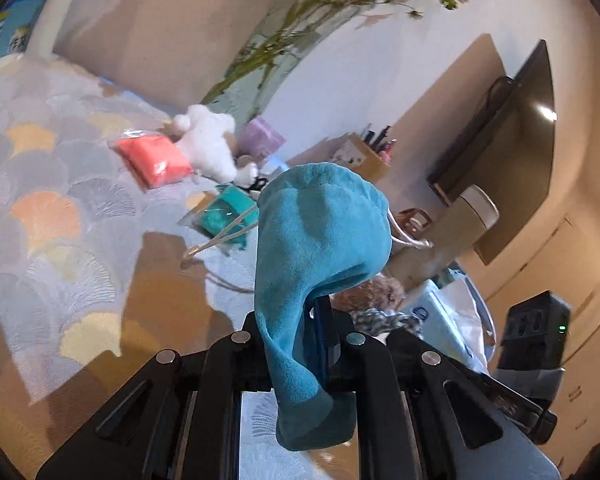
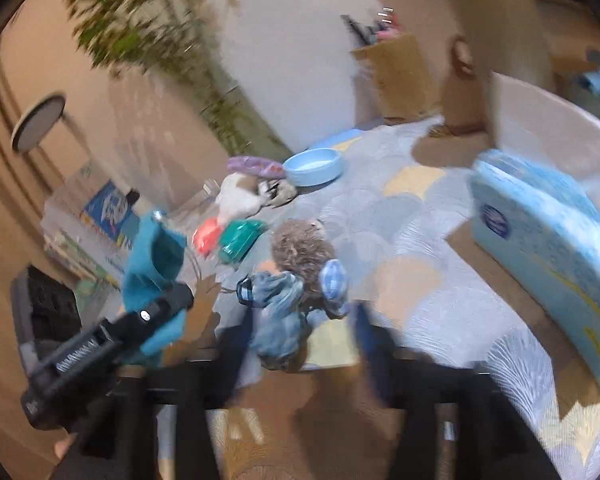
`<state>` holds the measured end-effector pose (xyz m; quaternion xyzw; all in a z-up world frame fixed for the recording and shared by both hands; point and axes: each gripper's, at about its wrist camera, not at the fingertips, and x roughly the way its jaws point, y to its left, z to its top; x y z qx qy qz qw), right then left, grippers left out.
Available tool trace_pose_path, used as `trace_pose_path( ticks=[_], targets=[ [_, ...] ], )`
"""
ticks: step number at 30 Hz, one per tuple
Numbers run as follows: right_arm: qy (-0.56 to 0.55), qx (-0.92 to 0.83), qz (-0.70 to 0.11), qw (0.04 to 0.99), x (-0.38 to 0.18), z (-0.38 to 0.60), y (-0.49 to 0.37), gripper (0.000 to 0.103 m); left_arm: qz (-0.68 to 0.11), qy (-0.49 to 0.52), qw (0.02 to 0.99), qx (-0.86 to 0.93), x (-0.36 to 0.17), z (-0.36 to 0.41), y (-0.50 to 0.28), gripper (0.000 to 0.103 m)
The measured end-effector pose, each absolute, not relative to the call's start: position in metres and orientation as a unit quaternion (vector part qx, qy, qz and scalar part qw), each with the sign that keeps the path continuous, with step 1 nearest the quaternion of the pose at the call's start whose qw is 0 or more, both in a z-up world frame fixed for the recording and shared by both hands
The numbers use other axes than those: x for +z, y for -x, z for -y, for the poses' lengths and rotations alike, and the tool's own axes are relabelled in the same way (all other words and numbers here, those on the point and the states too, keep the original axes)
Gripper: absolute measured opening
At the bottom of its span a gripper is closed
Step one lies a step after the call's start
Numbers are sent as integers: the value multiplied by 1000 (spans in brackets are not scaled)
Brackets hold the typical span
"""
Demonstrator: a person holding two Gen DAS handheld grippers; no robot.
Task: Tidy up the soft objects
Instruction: 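Carry the pouch and hair tie to the glass bowl and open both tools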
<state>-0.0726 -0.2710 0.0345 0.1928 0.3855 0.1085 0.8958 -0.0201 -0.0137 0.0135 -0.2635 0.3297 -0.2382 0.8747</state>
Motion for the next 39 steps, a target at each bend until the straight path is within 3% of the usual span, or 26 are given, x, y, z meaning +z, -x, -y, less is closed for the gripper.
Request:
trace_pose_path(
  ticks=[2,5,7,8,14,19,30,39],
  targets=[
    [-159,105,-381,904,39,259,67,82,-344,259,875,-221,11,16,16,11],
    [-142,100,-403,899,31,248,47,81,-362,244,879,-192,9,24,10,11],
    [-163,109,-423,885,21,249,36,45,-368,231,884,-171,8,26,10,11],
    [-187,111,-424,879,17,255,34,18,-371,227,886,-164,8,27,10,11],
    [-248,147,-355,889,26,276,52,18,-387,200,893,-109,8,26,11,11],
    [-272,147,-337,889,40,282,59,18,-391,105,912,-64,33,57,13,11],
    [-238,96,-225,940,194,361,46,18,-321,127,924,-163,151,135,-13,11],
    [-246,7,-200,948,236,473,54,18,-275,79,918,-275,204,261,-8,11]
  ],
)
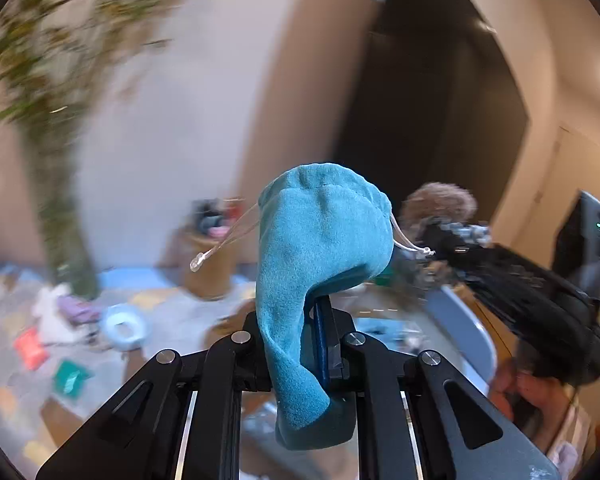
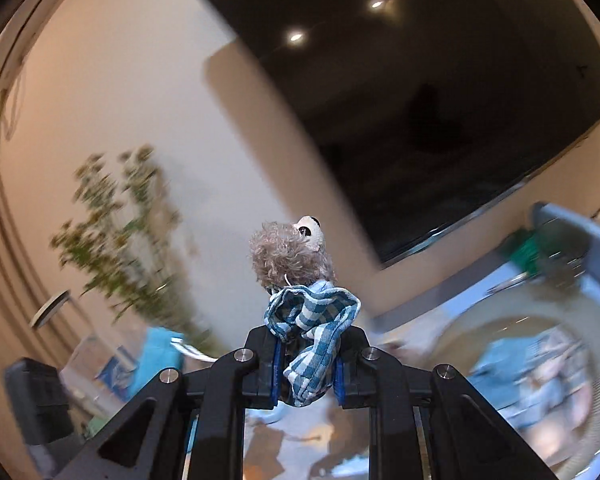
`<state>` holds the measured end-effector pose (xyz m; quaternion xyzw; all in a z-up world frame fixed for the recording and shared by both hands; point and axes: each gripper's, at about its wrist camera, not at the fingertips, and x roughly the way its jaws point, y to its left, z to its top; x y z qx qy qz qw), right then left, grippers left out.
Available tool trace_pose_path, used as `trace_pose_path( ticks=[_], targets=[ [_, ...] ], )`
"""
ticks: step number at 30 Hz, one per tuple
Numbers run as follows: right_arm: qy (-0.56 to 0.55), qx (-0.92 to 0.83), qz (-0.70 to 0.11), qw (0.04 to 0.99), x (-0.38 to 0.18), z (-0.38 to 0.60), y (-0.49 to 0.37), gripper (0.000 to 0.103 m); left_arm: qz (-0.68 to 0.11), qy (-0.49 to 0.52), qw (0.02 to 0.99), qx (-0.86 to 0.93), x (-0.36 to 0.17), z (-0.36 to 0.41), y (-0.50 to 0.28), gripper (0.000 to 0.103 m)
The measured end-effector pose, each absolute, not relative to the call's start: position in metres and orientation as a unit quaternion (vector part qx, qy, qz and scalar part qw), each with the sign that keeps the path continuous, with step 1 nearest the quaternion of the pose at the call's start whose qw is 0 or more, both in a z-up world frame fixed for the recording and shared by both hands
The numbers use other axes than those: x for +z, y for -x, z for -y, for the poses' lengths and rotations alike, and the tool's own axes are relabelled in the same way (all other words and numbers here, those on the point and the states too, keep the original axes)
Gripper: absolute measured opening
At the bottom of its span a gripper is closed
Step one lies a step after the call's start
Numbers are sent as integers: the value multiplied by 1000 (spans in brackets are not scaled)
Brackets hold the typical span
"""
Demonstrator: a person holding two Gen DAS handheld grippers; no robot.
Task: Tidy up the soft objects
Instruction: 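Carry the pouch and hair tie to the glass bowl and open both tools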
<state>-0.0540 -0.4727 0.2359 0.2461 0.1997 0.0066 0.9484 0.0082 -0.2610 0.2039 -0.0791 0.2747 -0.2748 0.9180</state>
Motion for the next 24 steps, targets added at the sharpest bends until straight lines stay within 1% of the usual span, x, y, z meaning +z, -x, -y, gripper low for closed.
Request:
trace_pose_path(
  ticks=[5,9,12,15,16,17,18,19,20,22,23,24],
  targets=[
    [-228,-57,-226,946,230,532,64,18,-291,64,892,-340,194,329,3,11],
    [-201,-97,-265,938,207,583,71,19,-314,44,874,-369,166,380,8,11],
    [-202,-107,-281,932,190,612,74,19,-331,40,859,-389,146,409,4,11],
    [-177,-123,-303,928,183,625,65,21,-340,13,853,-396,129,435,-2,14],
    [-168,-127,-311,927,181,627,62,21,-342,-5,851,-399,123,444,-4,23],
    [-163,-127,-320,924,179,628,57,27,-346,-25,847,-403,118,453,-5,32],
    [-155,-127,-335,921,176,630,51,39,-351,-42,842,-408,115,460,-2,47],
    [-146,-132,-345,918,173,631,47,49,-358,-59,837,-410,112,465,0,63],
    [-131,-135,-352,917,171,631,45,62,-363,-66,835,-408,109,467,0,69],
    [-115,-131,-360,917,168,627,46,69,-360,-56,837,-408,109,463,0,77],
    [-112,-131,-364,915,167,626,46,77,-362,-50,837,-407,110,461,0,79],
    [-111,-132,-365,915,166,626,47,83,-366,-44,835,-408,111,459,0,80]
  ],
)
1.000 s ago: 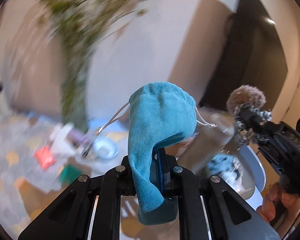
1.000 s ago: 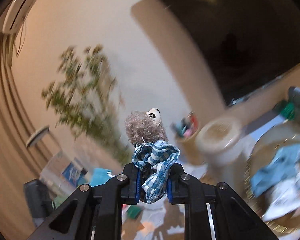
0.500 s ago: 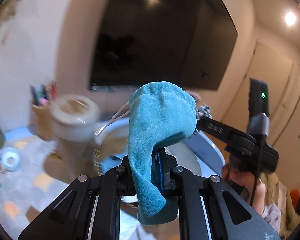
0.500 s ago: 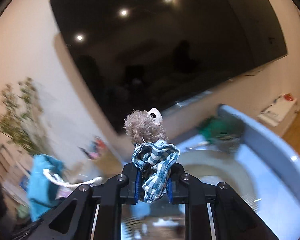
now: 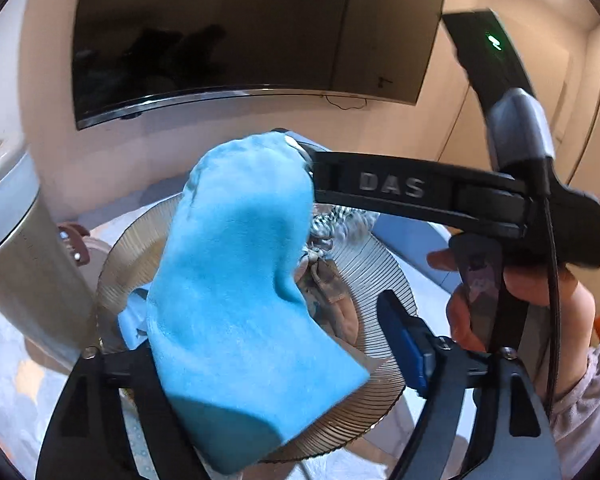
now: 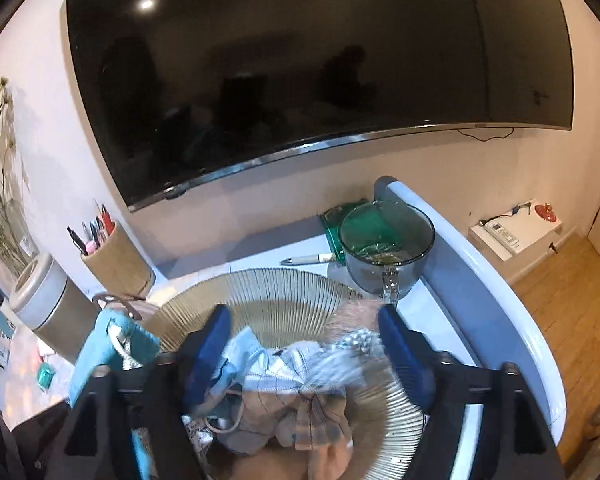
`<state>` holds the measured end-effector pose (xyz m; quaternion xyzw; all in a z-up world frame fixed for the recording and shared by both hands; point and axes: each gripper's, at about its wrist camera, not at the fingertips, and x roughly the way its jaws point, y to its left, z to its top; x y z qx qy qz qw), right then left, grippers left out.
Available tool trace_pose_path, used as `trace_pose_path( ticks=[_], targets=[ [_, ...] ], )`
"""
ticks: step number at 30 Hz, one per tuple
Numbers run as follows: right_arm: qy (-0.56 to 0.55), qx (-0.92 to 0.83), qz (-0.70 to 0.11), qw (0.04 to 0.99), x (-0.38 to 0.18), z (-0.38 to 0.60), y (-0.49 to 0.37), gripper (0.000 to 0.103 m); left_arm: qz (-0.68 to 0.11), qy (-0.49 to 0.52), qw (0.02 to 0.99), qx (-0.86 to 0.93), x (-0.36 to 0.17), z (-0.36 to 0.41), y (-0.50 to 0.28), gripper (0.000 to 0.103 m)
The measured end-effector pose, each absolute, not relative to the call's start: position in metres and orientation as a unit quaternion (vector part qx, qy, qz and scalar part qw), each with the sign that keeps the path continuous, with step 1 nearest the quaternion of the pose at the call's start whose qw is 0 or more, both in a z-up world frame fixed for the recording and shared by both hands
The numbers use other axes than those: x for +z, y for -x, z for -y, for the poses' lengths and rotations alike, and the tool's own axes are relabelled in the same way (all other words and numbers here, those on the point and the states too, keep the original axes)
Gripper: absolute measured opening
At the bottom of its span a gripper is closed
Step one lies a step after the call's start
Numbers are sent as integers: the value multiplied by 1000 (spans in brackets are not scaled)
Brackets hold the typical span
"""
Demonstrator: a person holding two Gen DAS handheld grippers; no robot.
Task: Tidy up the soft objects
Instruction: 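Carry the pouch and hair tie to the glass bowl and open both tools, then move both tools back to the items on the bed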
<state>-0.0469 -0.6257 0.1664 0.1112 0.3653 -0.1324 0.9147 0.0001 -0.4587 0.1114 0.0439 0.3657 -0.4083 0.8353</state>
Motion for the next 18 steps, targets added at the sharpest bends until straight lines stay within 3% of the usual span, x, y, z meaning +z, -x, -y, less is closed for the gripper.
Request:
trace_pose_path(
  ticks=[18],
  targets=[
    [-144,-124,-283,940,242,575,69,84,-348,-23,854,-385,154,403,1,80]
  ],
)
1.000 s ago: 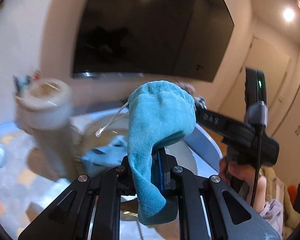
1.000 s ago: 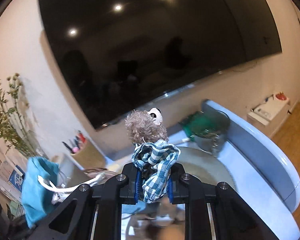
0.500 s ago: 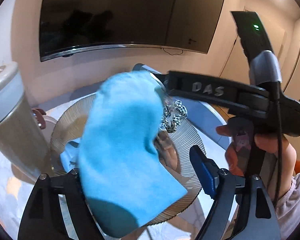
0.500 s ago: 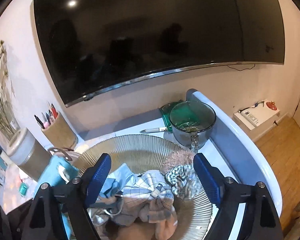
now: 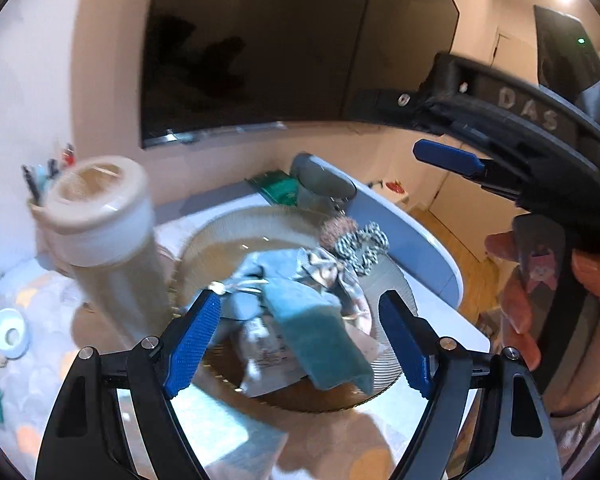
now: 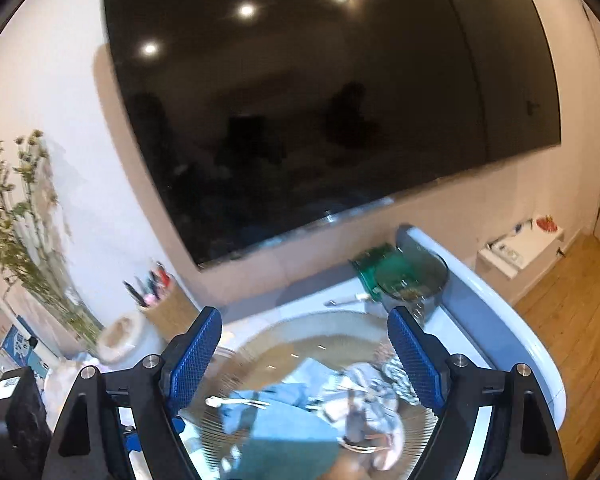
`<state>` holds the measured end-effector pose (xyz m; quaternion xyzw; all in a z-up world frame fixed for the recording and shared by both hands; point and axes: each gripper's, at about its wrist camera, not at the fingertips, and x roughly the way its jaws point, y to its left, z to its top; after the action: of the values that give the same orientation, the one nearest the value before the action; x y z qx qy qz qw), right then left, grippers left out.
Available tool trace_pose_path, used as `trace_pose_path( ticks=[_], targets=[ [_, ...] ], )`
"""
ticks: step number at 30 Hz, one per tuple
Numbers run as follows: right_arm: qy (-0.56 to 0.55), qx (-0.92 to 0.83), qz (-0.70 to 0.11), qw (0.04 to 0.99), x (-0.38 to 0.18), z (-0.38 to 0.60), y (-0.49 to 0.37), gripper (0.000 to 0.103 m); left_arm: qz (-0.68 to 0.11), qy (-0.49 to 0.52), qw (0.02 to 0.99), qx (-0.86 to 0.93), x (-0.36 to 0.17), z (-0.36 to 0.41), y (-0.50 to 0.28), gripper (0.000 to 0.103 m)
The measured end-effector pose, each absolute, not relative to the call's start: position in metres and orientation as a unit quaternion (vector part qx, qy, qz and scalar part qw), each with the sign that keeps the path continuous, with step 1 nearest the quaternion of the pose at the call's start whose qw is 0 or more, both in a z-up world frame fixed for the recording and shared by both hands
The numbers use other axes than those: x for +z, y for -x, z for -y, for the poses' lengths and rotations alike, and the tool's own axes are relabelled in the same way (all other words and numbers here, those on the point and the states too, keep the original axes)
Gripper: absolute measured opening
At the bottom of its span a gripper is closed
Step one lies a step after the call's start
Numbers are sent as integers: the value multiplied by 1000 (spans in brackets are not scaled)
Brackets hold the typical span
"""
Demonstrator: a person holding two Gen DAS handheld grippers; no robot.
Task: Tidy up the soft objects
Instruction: 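Move both tools back to the items on the bed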
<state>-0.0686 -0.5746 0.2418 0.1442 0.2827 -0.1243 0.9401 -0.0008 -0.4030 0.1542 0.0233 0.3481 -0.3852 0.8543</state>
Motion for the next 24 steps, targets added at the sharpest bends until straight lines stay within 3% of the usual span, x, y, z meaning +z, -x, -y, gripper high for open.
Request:
trace_pose_path(
  ticks=[10,14,24],
  targets=[
    [-131,-46,-220,966,295,476,61,93,-293,-18,910,-292,201,297,-13,86],
    [-127,-2,-213,969,304,426,47,103,-292,-12,922,-256,205,236,-35,86],
    [-124,86,-272,950,242,306,-7,103,-316,-20,937,-147,167,69,-82,87]
  ],
)
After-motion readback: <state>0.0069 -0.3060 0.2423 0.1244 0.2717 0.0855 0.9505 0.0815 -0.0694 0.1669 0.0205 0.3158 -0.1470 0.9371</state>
